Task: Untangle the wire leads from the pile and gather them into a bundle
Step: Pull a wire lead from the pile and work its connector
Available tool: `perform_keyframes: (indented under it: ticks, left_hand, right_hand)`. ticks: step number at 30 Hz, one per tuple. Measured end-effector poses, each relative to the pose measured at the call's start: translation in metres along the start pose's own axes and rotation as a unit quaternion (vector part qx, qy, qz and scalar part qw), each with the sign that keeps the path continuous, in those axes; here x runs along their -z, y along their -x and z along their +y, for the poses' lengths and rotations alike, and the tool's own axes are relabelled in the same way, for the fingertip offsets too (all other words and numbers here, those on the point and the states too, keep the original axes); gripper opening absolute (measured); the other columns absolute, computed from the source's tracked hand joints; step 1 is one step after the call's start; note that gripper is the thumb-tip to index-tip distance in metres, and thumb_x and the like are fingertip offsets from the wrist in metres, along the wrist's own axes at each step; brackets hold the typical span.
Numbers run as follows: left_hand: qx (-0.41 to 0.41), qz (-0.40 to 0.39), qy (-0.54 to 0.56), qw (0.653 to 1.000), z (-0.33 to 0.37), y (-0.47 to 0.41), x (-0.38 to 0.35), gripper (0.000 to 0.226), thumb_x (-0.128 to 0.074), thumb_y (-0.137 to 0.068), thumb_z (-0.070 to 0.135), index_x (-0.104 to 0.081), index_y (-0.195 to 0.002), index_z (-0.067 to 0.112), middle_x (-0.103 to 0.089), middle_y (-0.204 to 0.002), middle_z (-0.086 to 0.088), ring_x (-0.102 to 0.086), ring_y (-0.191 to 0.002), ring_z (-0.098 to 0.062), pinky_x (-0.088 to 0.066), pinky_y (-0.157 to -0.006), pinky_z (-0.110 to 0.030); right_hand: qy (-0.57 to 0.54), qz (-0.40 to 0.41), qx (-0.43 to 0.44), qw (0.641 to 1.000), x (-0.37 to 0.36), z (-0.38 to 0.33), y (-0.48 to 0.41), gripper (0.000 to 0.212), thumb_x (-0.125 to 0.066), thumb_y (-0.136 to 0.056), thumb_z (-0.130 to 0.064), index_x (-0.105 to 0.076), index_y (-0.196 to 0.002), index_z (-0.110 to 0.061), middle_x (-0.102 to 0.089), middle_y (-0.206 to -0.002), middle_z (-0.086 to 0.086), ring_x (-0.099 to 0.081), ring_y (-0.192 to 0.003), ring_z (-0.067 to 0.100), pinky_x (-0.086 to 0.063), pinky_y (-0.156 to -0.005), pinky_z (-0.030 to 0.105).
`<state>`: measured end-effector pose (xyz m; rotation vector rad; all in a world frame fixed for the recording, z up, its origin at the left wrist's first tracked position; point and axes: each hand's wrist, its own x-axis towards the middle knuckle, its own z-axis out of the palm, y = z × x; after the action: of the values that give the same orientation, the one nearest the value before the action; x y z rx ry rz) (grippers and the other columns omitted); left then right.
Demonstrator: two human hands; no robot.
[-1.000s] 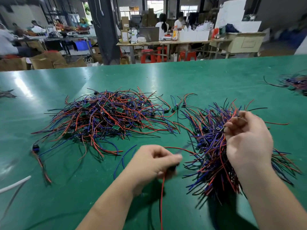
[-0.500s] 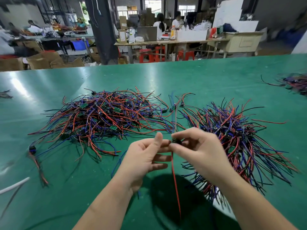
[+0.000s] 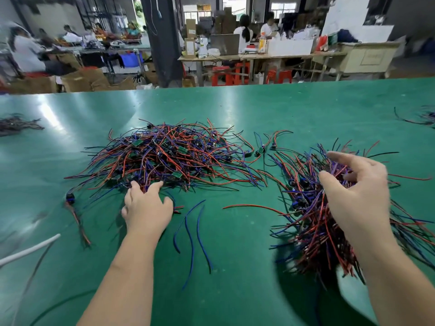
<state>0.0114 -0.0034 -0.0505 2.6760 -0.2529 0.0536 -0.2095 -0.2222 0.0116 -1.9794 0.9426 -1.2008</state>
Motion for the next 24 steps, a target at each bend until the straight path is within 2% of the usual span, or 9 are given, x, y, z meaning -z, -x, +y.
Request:
perform_keyframes:
  ticks: [4, 8, 10, 12, 15, 18, 20, 22, 24]
  left_hand:
    - [0.030, 0.014, 0.007, 0.999, -0.002, -0.006, 0.002, 0.051, -0.062, -0.083, 0.040, -0.053, -0.131, 0.025, -0.035, -0.147, -0.015, -0.035, -0.130, -0.036, -0.033, -0.105, -0.047]
    - [0.058, 0.043, 0.178, 0.981, -0.001, -0.006, 0.010, 0.043, -0.064, -0.079, 0.043, -0.065, -0.115, 0.019, -0.053, -0.125, -0.010, -0.057, -0.099, -0.027, -0.048, -0.091, -0.041]
    - [0.052, 0.082, 0.318, 0.943, 0.004, -0.002, 0.017, 0.038, -0.063, -0.075, 0.050, -0.066, -0.106, 0.028, -0.058, -0.120, -0.004, -0.059, -0.097, -0.020, -0.050, -0.091, -0.040]
    - [0.014, 0.130, 0.448, 0.884, 0.015, 0.005, 0.027, 0.029, -0.059, -0.074, 0.051, -0.065, -0.096, 0.034, -0.061, -0.116, -0.003, -0.059, -0.102, -0.016, -0.048, -0.094, -0.040]
    - [-0.074, 0.161, 0.571, 0.802, 0.035, 0.025, 0.041, 0.022, -0.053, -0.080, 0.038, -0.065, -0.096, 0.030, -0.064, -0.106, 0.003, -0.057, -0.091, -0.007, -0.046, -0.085, -0.023]
    - [-0.154, 0.089, 0.645, 0.743, 0.057, 0.049, 0.046, 0.022, -0.050, -0.080, 0.023, -0.066, -0.096, 0.022, -0.066, -0.092, 0.013, -0.053, -0.082, -0.003, -0.041, -0.077, -0.015]
    - [-0.172, -0.001, 0.708, 0.685, 0.069, 0.063, 0.049, 0.025, -0.047, -0.077, 0.016, -0.066, -0.094, 0.015, -0.068, -0.091, 0.007, -0.054, -0.081, -0.006, -0.043, -0.076, -0.016]
    - [-0.205, -0.095, 0.738, 0.636, 0.074, 0.075, 0.050, 0.026, -0.047, -0.075, 0.012, -0.066, -0.093, 0.007, -0.069, -0.090, -0.002, -0.056, -0.080, -0.011, -0.045, -0.074, -0.018]
    - [-0.241, -0.202, 0.748, 0.585, 0.077, 0.084, 0.050, 0.027, -0.060, -0.072, 0.019, -0.068, -0.092, 0.002, -0.068, -0.091, -0.012, -0.055, -0.082, -0.017, -0.046, -0.076, -0.022]
  right_hand:
    - [-0.012, -0.023, 0.003, 1.000, -0.004, -0.001, 0.005, 0.034, -0.064, -0.082, -0.015, -0.062, -0.109, -0.035, -0.042, -0.110, -0.002, -0.046, -0.083, 0.008, -0.039, -0.078, 0.017]
    - [-0.027, -0.028, 0.007, 0.999, -0.006, -0.003, 0.007, 0.034, -0.064, -0.081, -0.011, -0.063, -0.106, -0.034, -0.044, -0.107, 0.000, -0.046, -0.081, 0.000, -0.035, -0.066, 0.002]
    - [-0.039, -0.030, 0.009, 0.999, -0.006, -0.003, 0.008, 0.034, -0.064, -0.081, -0.011, -0.063, -0.105, -0.036, -0.045, -0.105, 0.000, -0.044, -0.078, -0.006, -0.034, -0.063, -0.001]
    - [-0.059, -0.035, 0.011, 0.998, -0.006, -0.004, 0.011, 0.033, -0.065, -0.082, -0.012, -0.063, -0.102, -0.038, -0.046, -0.103, -0.002, -0.045, -0.079, -0.006, -0.035, -0.062, 0.000]
    - [-0.112, -0.050, 0.008, 0.992, -0.008, -0.007, 0.014, 0.029, -0.065, -0.083, -0.007, -0.067, -0.096, -0.033, -0.054, -0.098, -0.001, -0.052, -0.073, 0.003, -0.040, -0.061, 0.006]
    - [-0.216, -0.141, -0.056, 0.965, -0.011, -0.014, 0.018, 0.022, -0.060, -0.085, 0.002, -0.071, -0.089, -0.017, -0.069, -0.081, 0.004, -0.060, -0.065, 0.009, -0.049, -0.061, 0.017]
    - [-0.301, -0.275, -0.138, 0.903, -0.014, -0.019, 0.023, 0.020, -0.055, -0.088, 0.004, -0.071, -0.086, -0.008, -0.070, -0.076, 0.010, -0.059, -0.060, 0.014, -0.048, -0.054, 0.020]
    - [-0.317, -0.395, -0.181, 0.843, -0.017, -0.023, 0.030, 0.015, -0.055, -0.089, -0.002, -0.070, -0.091, -0.002, -0.071, -0.080, 0.014, -0.058, -0.059, 0.016, -0.045, -0.051, 0.019]
    - [-0.352, -0.435, -0.214, 0.801, -0.021, -0.025, 0.036, 0.024, -0.059, -0.083, -0.016, -0.069, -0.098, -0.001, -0.071, -0.085, 0.015, -0.059, -0.059, 0.016, -0.045, -0.050, 0.017]
